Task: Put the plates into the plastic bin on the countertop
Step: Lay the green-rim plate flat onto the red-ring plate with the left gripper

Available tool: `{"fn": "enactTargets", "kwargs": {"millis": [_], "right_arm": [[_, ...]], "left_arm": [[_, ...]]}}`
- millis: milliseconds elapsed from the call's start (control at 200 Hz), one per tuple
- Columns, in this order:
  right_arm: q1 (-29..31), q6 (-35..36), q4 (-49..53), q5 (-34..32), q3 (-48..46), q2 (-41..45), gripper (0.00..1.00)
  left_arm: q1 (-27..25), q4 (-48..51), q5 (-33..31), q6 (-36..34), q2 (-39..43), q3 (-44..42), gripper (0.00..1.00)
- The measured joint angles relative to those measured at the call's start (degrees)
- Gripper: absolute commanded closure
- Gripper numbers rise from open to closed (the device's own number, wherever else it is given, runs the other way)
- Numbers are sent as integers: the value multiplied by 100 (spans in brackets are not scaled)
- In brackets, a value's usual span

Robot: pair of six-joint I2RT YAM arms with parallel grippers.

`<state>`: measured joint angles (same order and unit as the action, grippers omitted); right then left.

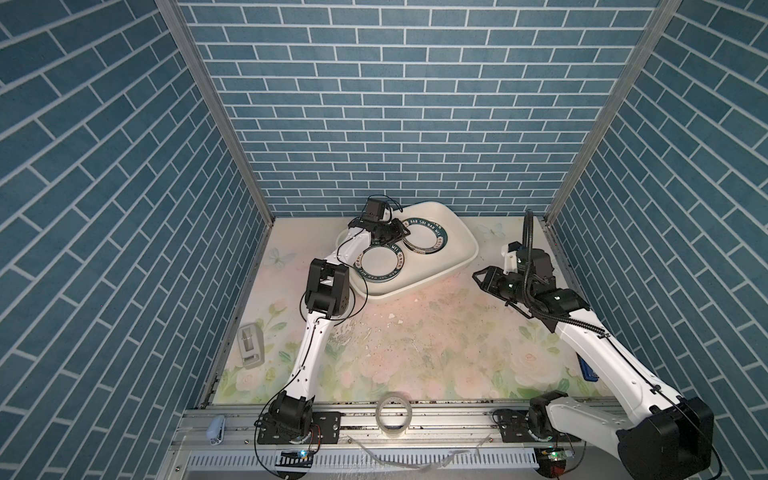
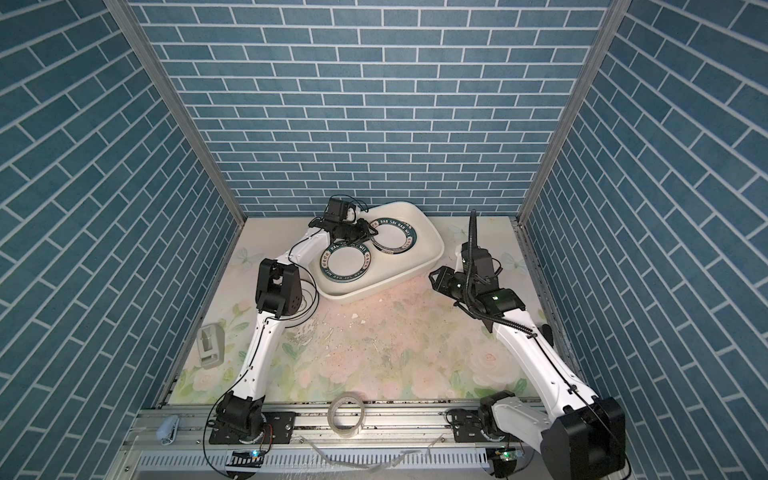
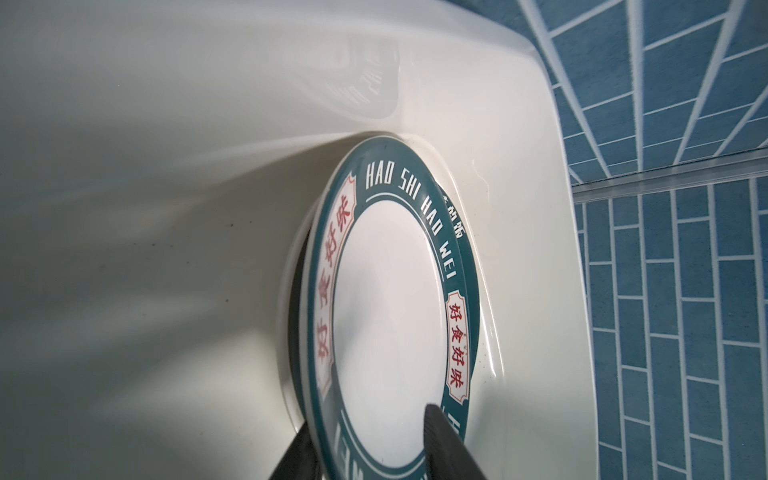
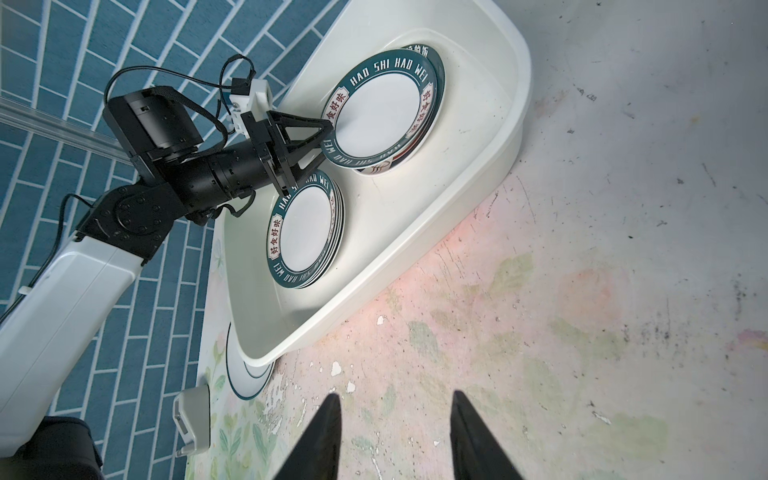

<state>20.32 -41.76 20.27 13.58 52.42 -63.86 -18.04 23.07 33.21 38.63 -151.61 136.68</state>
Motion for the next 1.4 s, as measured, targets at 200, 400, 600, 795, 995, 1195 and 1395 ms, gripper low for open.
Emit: {"fn": "enactTargets", "kwargs": {"millis": [200,400,600,795,995,1195,1395], "right_arm": [[-11,0,-15,15,0,0,57],[-13,0,-17,15,0,0,57],[-15,0,-17,17,0,0,57],[-24,0,-17,17,0,0,57],[-26,0,-15,17,0,0,57],[-39,0,-17,20,0,0,57],[-46,0,-17,35,0,0,57]], "left_arm": [[-4,-42,9,39,0,0,51],[-15,-74,9,46,0,0,45],[-31,-83,4,61,0,0,41],[-35,-92,2,63,0,0,37],[-35,-90,-17,83,0,0,33],[-35,-90,-37,107,0,0,29],[-35,-87,-87,146,0,0,28]]}}
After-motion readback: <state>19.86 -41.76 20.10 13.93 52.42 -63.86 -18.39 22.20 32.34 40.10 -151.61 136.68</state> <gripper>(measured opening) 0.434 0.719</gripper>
